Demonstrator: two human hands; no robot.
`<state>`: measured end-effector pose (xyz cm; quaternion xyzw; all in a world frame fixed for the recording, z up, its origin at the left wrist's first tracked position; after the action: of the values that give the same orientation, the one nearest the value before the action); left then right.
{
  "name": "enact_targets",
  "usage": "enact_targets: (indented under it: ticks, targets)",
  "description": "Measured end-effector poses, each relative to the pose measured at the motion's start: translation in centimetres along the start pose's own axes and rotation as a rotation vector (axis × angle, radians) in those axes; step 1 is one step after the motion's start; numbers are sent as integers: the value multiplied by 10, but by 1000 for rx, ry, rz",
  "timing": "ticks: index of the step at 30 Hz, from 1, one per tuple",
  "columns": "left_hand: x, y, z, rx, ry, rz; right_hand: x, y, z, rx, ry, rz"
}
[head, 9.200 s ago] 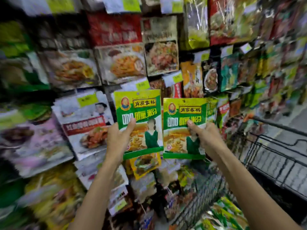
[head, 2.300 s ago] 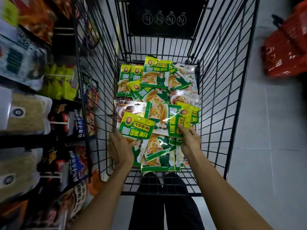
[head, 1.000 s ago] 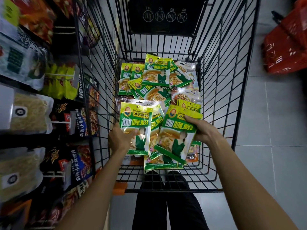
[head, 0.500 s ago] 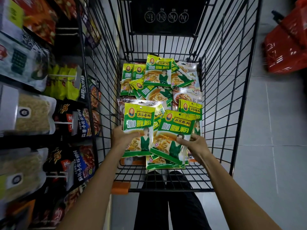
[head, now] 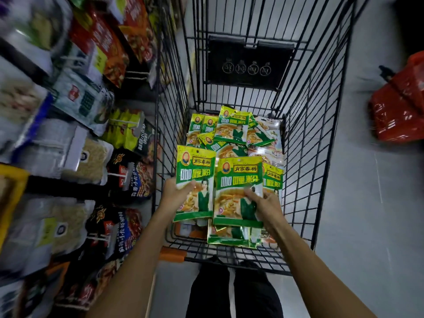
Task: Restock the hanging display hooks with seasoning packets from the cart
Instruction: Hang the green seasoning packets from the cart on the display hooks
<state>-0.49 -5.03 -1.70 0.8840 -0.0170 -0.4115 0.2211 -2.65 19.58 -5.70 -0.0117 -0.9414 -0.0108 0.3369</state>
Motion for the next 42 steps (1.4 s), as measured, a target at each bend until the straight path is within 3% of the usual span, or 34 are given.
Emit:
enact_targets:
  ticks: [5, 9, 20, 24, 34, 42]
  targets:
    - [-52, 57, -45, -159, -99, -113, 74, -21, -33, 160, 117, 4]
    - [-94, 112, -103, -375, -223, -201, 135, -57, -80, 416, 213, -9]
    - [-147, 247, -337, -991, -429, -278, 244, -173, -283, 1008, 620, -211]
    - [-149, 279, -425, -1149, -471, -277, 255, -211, -360, 1141, 720, -199]
    - [-131, 355, -624, -1628, -464, -286, 232, -306, -554, 1535, 759, -187]
    - [-107, 393, -715, -1819, -470, -277, 203, -347, -677, 1762, 818, -229]
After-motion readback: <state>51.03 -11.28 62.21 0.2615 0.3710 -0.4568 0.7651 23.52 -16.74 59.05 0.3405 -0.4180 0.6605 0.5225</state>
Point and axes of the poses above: each hand's wrist, its own z-axis towards the middle knuckle, its own y-axis out of the back of the hand, x = y × z, the point moved 4 cm from there along z, towards the middle knuckle, and after that the axes turned 5 degrees about z, right-handed, at the moved point
